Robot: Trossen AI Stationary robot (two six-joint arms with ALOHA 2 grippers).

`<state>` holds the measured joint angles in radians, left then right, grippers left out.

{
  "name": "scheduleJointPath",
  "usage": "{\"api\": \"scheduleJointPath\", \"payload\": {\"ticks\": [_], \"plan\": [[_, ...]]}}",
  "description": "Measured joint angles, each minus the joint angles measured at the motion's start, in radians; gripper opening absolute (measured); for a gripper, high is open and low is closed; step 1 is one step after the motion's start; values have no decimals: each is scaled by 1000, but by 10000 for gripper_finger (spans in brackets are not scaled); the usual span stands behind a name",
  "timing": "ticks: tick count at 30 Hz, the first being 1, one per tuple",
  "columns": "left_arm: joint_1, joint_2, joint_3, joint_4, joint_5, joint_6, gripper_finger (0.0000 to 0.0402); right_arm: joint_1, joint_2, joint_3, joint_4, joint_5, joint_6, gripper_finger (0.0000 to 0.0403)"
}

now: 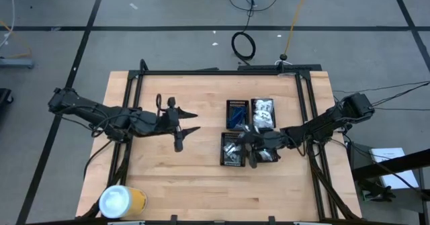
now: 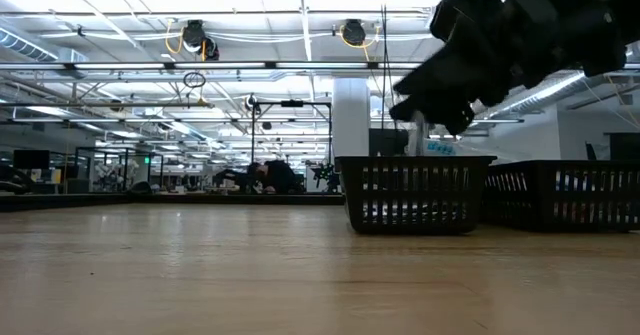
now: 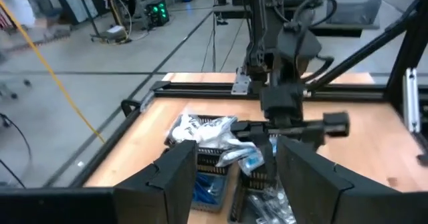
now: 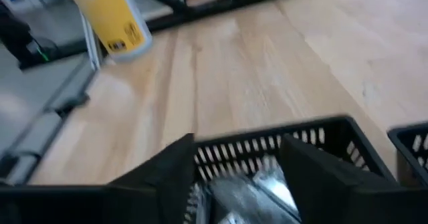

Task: Pick & Place Travel size toiletries
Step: Put the nail cutter into the bottom left black basket, then return to Home Position

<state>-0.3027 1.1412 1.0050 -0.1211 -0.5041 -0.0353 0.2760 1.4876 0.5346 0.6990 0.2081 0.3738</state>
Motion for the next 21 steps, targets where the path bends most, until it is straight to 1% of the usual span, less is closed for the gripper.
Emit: {"api": "scheduleJointPath", "payload": {"ticks": [4, 6, 7, 8, 10, 13, 15, 17, 19, 21], "plan": [[0, 0, 0, -20, -2, 125, 200, 7, -1, 1, 77, -7, -7, 244], [0, 0, 0, -27, -2, 200, 204, 7, -1, 2, 69, -37, -48, 253], [0, -6, 0, -39, -2, 214, 206, 7, -1, 2, 53, -57, -67, 257], [0, -13, 0, -52, -2, 213, 208, 7, -1, 2, 36, -70, -83, 259], [-1, -29, 0, -65, -3, 165, 211, 6, -1, 2, -5, -80, -107, 263], [9, -72, 0, -165, -3, 118, 210, -1, -33, 1, -62, -101, -99, 264], [22, -113, -2, -225, -4, 74, 208, -11, -93, 0, -66, -153, -100, 262], [34, -162, -31, -238, -4, 43, 206, -21, -181, 0, -96, -210, -117, 261], [42, -228, -93, -218, -5, 28, 204, -27, -287, 1, -135, -240, -162, 260], [52, -312, -177, -184, -4, 18, 203, -28, -405, 1, -219, -226, -223, 261]]}}
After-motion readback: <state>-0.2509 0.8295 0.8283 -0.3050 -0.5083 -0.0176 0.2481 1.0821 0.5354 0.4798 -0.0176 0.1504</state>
